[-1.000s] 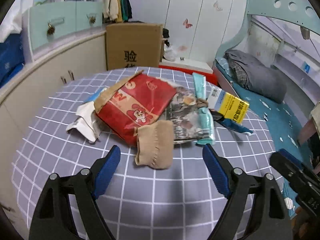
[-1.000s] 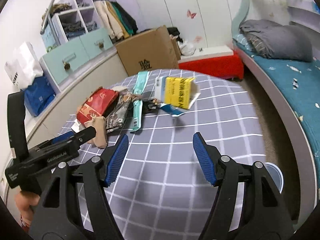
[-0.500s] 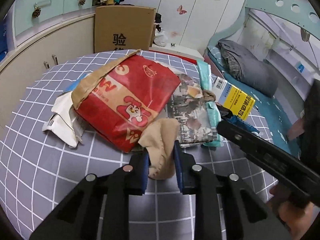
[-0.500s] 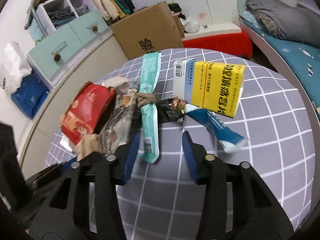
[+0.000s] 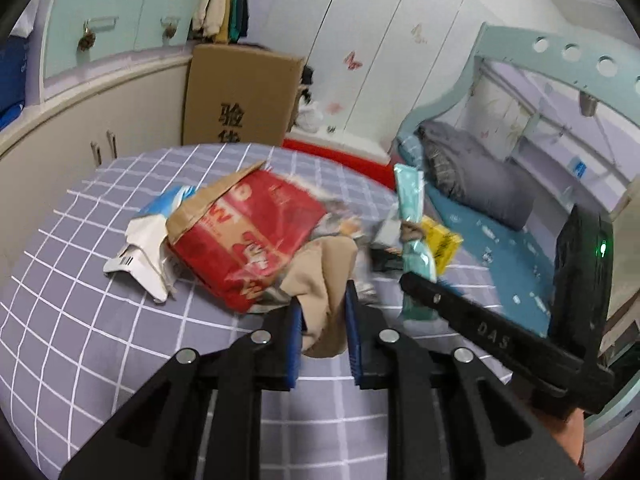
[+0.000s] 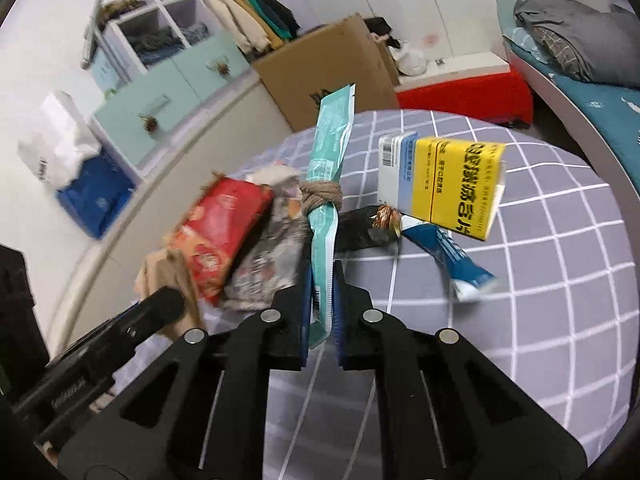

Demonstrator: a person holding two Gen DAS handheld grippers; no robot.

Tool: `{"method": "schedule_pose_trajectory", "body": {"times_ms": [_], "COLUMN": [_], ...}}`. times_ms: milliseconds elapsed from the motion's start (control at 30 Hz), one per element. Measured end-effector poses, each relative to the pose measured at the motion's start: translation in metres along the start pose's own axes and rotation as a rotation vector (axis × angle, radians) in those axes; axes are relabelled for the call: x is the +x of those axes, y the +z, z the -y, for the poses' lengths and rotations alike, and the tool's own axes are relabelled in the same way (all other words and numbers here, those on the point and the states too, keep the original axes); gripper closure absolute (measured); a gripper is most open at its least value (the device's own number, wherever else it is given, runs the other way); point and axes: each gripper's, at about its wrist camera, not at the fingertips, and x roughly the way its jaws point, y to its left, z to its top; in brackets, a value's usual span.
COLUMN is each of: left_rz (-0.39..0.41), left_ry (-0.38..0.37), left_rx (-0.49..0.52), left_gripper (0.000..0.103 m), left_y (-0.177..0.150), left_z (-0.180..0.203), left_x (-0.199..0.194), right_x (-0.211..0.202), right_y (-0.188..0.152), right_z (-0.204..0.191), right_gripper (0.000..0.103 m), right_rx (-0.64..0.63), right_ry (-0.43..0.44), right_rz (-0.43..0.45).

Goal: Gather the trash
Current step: 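Carry the tan cloth and teal tube over the blue bucket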

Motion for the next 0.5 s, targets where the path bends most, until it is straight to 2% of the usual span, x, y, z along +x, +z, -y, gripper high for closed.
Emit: {"method": "schedule_pose_trajectory", "body": {"times_ms": [133, 267, 367, 500], "left_rz": [0.042, 0.034, -0.017, -0.116], "left_ry": [-0.043, -0.122, -0.21, -0.307], "left_rx": [0.047, 0.135, 0.222, 0.352], "left_gripper": [0.085, 0.085, 0.085, 0.085], "left_y": [-0.003, -0.017, -0.038, -0.076], "left_z": [0.035, 0.096, 0.153, 0.236], "left_x": [-0.023, -0.032, -0.025, -0.001], "right_x": [-0.051, -0.114, -0.159, -0.214], "right_y": [-0.011, -0.027, -0.047, -0.084], "right_z": [0.006, 0.034, 0.066, 0.123], "right_gripper": [0.093, 0.093, 0.093, 0.093], "right_rx": [0.002, 0.042, 0.08, 0.136], "right_ry": [0.049, 0.054, 0.012, -0.145], "right_rz": [0.068, 0.16, 0.224, 0.289]}}
